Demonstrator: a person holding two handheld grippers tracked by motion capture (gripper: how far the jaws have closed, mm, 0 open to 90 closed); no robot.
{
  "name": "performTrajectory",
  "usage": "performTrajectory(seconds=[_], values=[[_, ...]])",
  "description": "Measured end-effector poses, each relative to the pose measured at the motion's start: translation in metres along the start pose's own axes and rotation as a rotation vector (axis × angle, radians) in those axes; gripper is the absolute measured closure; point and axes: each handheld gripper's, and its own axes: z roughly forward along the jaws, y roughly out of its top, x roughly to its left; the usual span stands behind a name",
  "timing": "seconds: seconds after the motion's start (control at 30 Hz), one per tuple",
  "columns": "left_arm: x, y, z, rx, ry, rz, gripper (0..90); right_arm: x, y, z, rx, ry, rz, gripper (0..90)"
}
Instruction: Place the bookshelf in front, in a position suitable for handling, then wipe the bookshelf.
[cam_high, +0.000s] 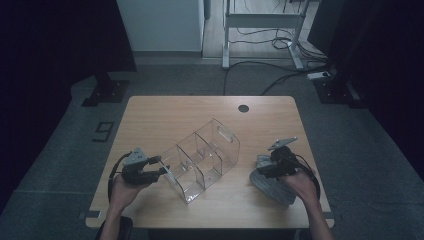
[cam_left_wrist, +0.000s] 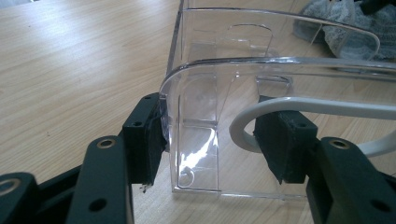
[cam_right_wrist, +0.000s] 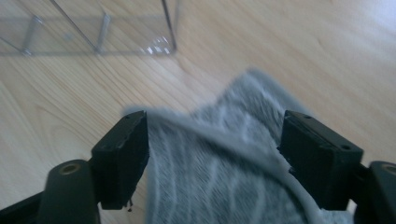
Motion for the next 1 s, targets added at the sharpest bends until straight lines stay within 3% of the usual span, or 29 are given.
performTrajectory(seconds=[0.23,0.57,0.63,0.77,0.93,1.0], values=[[-0.006,-0.002,-0.001,-0.005,0.016,-0.005,43.6,-0.014,-0.022,0.020,0.062,0.016,0.038,19.9],[-0.013,-0.005,-0.005,-0.014,0.021,-0.014,43.7,-0.015,-0.033,0.041,0.122,0.023,0.057,13.7],[-0.013,-0.006,-0.005,-0.017,0.021,-0.018,43.7,-0.014,-0.035,0.043,0.109,0.004,0.033,13.3],[-0.014,-0.007,-0.006,-0.020,0.020,-0.021,43.7,-0.003,-0.038,0.046,0.132,-0.061,-0.072,10.3],[-0.014,-0.007,-0.006,-0.023,0.014,-0.023,43.6,-0.003,-0.037,0.046,0.145,-0.058,-0.073,11.1],[-0.014,-0.007,-0.006,-0.024,0.012,-0.025,43.6,-0.003,-0.036,0.046,0.144,-0.059,-0.071,15.9]])
